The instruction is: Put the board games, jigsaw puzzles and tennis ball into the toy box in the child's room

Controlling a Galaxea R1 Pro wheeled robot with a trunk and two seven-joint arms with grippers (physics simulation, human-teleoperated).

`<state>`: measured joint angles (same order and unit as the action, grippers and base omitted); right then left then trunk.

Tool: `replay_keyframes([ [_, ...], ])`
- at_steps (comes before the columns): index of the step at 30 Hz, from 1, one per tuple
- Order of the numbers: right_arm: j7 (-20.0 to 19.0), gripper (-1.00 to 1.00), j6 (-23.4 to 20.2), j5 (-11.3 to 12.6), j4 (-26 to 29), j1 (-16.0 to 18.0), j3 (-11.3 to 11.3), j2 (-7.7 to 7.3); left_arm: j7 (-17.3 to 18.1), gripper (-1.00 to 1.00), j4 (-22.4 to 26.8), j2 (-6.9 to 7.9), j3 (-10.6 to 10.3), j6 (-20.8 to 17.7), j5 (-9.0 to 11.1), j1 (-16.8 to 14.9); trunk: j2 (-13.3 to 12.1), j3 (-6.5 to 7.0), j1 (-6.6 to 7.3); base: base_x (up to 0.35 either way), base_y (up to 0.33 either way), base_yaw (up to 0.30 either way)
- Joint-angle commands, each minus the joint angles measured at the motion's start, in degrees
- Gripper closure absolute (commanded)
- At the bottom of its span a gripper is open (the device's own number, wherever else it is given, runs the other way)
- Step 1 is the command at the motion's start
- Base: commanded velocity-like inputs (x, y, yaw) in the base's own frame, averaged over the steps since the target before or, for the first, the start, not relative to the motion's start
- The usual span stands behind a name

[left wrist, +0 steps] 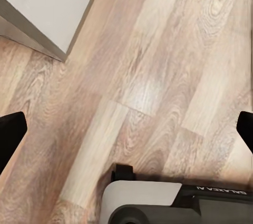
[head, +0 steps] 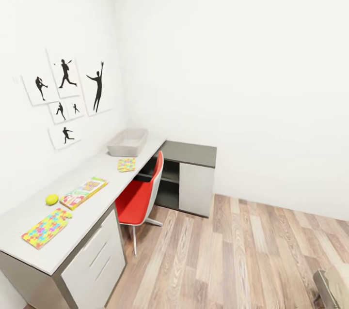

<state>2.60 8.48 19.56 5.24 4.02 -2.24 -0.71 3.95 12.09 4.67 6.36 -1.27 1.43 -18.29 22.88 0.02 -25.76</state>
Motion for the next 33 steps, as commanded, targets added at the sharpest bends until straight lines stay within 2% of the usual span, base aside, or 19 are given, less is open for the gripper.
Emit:
replay_keyframes([
  [1,0.0,-1.0,0.2,0.1,-0.1,0.0,-0.2,0.02,0.4,-1.0,0.0,-0.01,0.4,-0.1,0.1,0.0,0.0,-0.02,-0.02,0.0,0.0,-0.281],
  [21,0.0,-1.0,0.1,0.0,0.0,0.0,-0.4,-0.03,0.4,-1.0,0.0,-0.01,0.4,-0.2,0.1,0.0,0.0,-0.02,-0.02,0.0,0.0,-0.281],
  [27,-0.2,-1.0,-0.7,-0.2,1.6,1.5,-0.3,0.18,0.4,-1.0,0.0,0.01,0.6,-0.3,0.2,0.0,0.0,-0.05,-0.02,0.0,0.0,-0.241],
  [29,-0.2,-1.0,-2.6,-0.3,3.7,2.7,-0.2,0.15,0.5,-1.0,0.0,0.06,0.6,-0.3,0.2,0.0,0.0,-0.06,-0.02,0.0,0.0,-0.093],
  [31,-0.2,-1.0,-7.3,-0.3,6.9,4.3,-0.1,0.09,0.8,-1.0,0.4,0.22,0.6,-1.0,0.3,-0.2,0.0,-0.07,-0.02,0.0,0.0,-0.048],
  [32,-0.2,-1.0,-11.3,-0.2,9.5,5.4,-0.1,0.03,0.9,-1.0,0.8,0.34,0.7,-2.2,0.5,-0.3,0.0,-0.07,-0.02,0.0,0.0,-0.027],
  [33,-0.2,-1.0,-13.5,-0.2,11.1,5.8,-0.1,-0.01,1.0,-1.0,1.2,0.41,0.7,-3.2,0.7,-0.4,0.0,-0.07,-0.02,0.0,0.0,-0.022],
])
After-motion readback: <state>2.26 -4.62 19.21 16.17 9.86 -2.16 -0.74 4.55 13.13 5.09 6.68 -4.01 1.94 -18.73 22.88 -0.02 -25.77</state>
